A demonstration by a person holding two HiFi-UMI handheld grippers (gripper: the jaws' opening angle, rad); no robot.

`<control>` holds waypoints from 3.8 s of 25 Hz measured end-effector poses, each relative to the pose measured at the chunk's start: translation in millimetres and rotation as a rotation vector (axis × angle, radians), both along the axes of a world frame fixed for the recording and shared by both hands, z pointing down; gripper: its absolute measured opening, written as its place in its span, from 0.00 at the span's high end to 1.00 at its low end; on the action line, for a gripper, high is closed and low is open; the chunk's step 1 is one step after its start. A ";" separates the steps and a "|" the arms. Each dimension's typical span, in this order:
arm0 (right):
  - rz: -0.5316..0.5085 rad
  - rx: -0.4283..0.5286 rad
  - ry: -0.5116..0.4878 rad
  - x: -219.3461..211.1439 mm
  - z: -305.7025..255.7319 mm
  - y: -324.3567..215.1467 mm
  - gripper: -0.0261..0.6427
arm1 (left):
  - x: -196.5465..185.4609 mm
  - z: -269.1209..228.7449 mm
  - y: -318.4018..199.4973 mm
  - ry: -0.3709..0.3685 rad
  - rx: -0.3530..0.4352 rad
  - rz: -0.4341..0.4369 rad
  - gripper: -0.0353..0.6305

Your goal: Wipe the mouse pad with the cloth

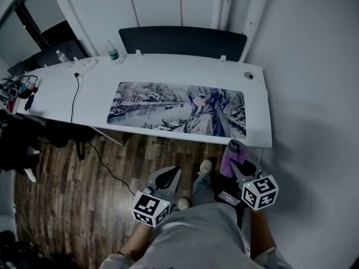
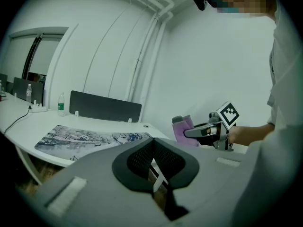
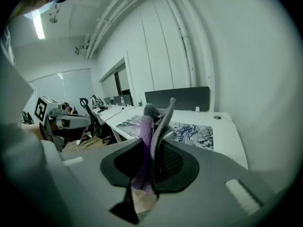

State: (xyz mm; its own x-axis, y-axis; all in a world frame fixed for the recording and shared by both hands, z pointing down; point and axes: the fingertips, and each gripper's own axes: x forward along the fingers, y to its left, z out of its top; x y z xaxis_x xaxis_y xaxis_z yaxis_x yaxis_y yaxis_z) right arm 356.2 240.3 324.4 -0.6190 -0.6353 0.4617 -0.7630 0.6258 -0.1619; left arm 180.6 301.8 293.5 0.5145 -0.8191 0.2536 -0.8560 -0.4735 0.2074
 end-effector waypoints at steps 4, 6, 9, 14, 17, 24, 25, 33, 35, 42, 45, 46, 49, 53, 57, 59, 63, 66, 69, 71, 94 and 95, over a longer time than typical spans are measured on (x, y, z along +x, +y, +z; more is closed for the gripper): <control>0.009 -0.027 0.026 5.6 12.2 -50.1 0.83 | -2.8 3.2 -43.7 -0.006 -0.002 -0.012 0.92; 0.004 -0.044 0.029 7.1 16.7 -76.4 0.83 | -3.3 6.3 -67.5 -0.011 -0.014 -0.017 0.92; -0.001 -0.075 0.031 10.5 24.5 -118.5 0.83 | -3.8 10.3 -106.0 -0.014 -0.030 -0.030 0.92; 0.006 -0.134 0.041 25.3 37.2 -187.2 0.83 | -3.6 17.9 -168.3 -0.012 -0.065 -0.051 0.92; 0.006 -0.167 0.053 34.4 46.8 -220.9 0.83 | -0.7 21.0 -199.9 -0.015 -0.087 -0.063 0.92; 0.009 -0.236 0.064 51.5 70.6 -278.8 0.83 | 7.9 31.6 -255.1 -0.023 -0.126 -0.073 0.92; 0.012 -0.245 0.065 54.4 74.4 -285.1 0.83 | 9.6 32.8 -261.0 -0.026 -0.133 -0.075 0.92; 0.060 -0.337 0.072 85.7 108.1 -330.0 0.83 | 30.8 52.1 -301.6 -0.029 -0.177 -0.064 0.92; 0.073 -0.362 0.083 94.7 119.7 -341.2 0.83 | 38.6 56.6 -310.2 -0.033 -0.190 -0.058 0.92; 0.082 -0.455 0.083 107.6 162.0 -377.8 0.83 | 50.4 69.1 -334.8 -0.041 -0.235 -0.072 0.92; 0.089 -0.503 0.083 108.5 178.5 -387.6 0.83 | 48.0 70.5 -337.7 -0.055 -0.259 -0.088 0.92; 0.093 -0.516 0.078 109.0 182.4 -390.5 0.83 | 46.6 70.5 -338.1 -0.059 -0.262 -0.092 0.92; 0.095 -0.541 0.085 108.1 192.4 -393.9 0.83 | 39.9 67.6 -336.0 -0.075 -0.270 -0.108 0.92; 0.089 -0.554 0.118 105.5 202.3 -395.0 0.83 | 28.4 63.1 -336.0 -0.095 -0.261 -0.125 0.92; 0.095 -0.568 0.132 104.0 206.7 -396.9 0.83 | 19.3 62.8 -338.0 -0.094 -0.257 -0.122 0.92; 0.101 -0.575 0.145 102.9 206.6 -397.8 0.83 | 15.0 64.6 -341.1 -0.090 -0.257 -0.105 0.92; 0.127 -0.578 0.197 101.1 207.2 -397.4 0.83 | 3.8 67.2 -352.0 -0.070 -0.249 -0.058 0.92; 0.160 -0.580 0.249 97.3 207.0 -398.4 0.83 | -13.2 68.1 -361.0 -0.053 -0.243 -0.020 0.92; 0.186 -0.576 0.315 89.0 205.4 -396.5 0.83 | -38.7 69.2 -366.6 -0.046 -0.244 0.005 0.92; 0.190 -0.571 0.358 79.0 205.0 -395.7 0.83 | -57.5 70.5 -368.1 -0.041 -0.243 0.011 0.92; 0.223 -0.627 0.382 -94.8 206.1 -389.6 0.83 | -265.3 87.4 -345.8 -0.002 -0.274 -0.039 0.92; 0.220 -0.627 0.376 -105.6 206.1 -388.6 0.83 | -274.1 88.6 -342.9 -0.001 -0.274 -0.041 0.92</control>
State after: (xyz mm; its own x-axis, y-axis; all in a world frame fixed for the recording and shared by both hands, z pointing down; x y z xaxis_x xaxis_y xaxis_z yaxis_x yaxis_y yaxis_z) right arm 250.6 -148.3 530.6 -0.2386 -0.2747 0.9314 -0.9333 0.3298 -0.1418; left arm -93.5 -41.2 382.2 0.4817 -0.7401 0.4693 -0.8737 -0.3643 0.3224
